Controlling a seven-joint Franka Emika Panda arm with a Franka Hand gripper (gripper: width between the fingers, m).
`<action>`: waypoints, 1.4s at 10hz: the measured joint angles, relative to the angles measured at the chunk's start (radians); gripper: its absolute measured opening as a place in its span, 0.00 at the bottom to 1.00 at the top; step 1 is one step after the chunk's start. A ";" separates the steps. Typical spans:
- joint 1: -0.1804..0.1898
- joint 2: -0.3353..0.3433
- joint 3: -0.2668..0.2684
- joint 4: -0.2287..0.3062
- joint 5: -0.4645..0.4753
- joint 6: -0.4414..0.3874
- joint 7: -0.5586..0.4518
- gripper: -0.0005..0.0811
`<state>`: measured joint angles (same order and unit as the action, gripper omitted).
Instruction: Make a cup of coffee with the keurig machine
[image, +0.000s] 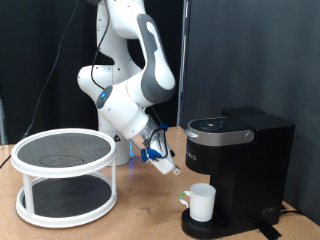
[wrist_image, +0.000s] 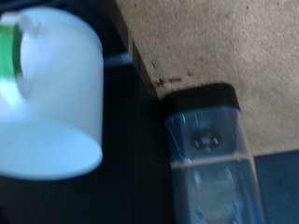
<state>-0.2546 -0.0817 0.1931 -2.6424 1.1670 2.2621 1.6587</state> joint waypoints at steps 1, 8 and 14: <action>0.000 -0.038 -0.004 -0.007 -0.006 -0.045 0.000 0.91; -0.013 -0.245 -0.047 -0.029 -0.038 -0.276 0.071 0.91; -0.012 -0.369 -0.076 -0.026 0.002 -0.490 0.027 0.91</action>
<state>-0.2665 -0.4505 0.1173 -2.6687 1.1686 1.7717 1.6857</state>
